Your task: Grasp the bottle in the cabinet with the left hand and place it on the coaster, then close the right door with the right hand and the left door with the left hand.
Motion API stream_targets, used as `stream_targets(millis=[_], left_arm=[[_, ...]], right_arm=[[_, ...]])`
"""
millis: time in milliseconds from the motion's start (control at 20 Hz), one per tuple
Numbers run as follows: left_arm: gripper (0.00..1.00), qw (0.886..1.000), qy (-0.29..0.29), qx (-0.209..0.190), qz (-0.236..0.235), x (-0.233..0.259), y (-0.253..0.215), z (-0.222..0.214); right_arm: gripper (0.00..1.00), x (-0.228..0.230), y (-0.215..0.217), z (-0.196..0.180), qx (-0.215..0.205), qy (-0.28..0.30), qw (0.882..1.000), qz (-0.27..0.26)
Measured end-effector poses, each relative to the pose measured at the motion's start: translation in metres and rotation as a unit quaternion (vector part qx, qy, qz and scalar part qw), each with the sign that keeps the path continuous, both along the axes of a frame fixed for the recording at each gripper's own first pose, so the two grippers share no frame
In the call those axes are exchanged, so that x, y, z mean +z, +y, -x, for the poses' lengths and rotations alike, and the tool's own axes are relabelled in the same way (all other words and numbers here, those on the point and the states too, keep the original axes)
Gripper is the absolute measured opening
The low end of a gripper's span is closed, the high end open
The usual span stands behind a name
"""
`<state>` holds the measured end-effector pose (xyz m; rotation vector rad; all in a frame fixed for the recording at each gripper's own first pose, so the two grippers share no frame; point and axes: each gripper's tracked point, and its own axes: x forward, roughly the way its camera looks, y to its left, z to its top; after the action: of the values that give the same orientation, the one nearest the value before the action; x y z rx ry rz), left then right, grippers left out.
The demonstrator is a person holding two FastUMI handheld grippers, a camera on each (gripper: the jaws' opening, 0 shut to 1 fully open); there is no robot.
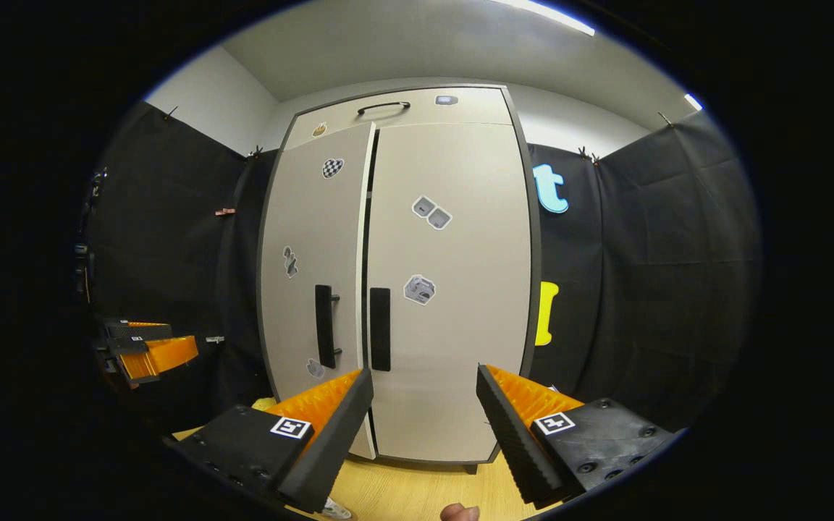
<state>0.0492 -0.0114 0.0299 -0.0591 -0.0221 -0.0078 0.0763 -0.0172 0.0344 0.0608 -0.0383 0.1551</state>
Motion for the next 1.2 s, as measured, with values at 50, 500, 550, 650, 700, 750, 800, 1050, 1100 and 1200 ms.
stream_targets(millis=[50, 500, 550, 650, 700, 750, 800, 1050, 1100, 1200], left_arm=[[0.94, 1.0, 0.0, 0.0, 0.0, 0.0, 0.002, 0.001], [0.94, 1.0, -0.006, -0.006, 0.001, 0.006, 0.0, 0.002], [0.94, 1.0, -0.006, -0.006, 0.001, 0.007, 0.0, 0.002], [0.94, 1.0, -0.006, -0.008, 0.001, 0.006, -0.002, 0.003], [0.94, 1.0, -0.005, -0.01, 0.002, 0.006, -0.003, 0.003], [0.95, 1.0, -0.005, -0.011, 0.002, 0.006, -0.003, 0.003], [0.94, 1.0, -0.004, -0.012, 0.003, 0.005, -0.004, 0.004], [0.94, 1.0, -0.006, -0.013, 0.002, 0.006, -0.003, 0.006], [0.94, 1.0, -0.007, -0.012, 0.001, 0.006, -0.002, 0.007], [0.94, 1.0, -0.007, -0.012, 0.003, 0.007, 0.0, 0.008]], right_arm=[[0.96, 0.0, 0.001, 0.001, 0.0, 0.0, 1.0, 0.001], [0.96, 0.0, 0.005, 0.003, 0.007, 0.0, 1.0, 0.005], [0.96, 0.001, 0.004, 0.003, 0.007, -0.001, 1.0, 0.004], [0.96, 0.002, 0.004, 0.004, 0.007, -0.002, 1.0, 0.005], [0.96, 0.001, 0.003, 0.005, 0.007, -0.002, 1.0, 0.006], [0.96, 0.0, 0.003, 0.005, 0.007, -0.001, 1.0, 0.006], [0.96, -0.001, 0.003, 0.006, 0.007, -0.001, 1.0, 0.005], [0.96, 0.0, 0.002, 0.009, 0.007, -0.001, 1.0, 0.004], [0.96, 0.0, 0.002, 0.009, 0.007, 0.0, 1.0, 0.005], [0.96, 0.0, 0.003, 0.011, 0.007, -0.001, 1.0, 0.006]])
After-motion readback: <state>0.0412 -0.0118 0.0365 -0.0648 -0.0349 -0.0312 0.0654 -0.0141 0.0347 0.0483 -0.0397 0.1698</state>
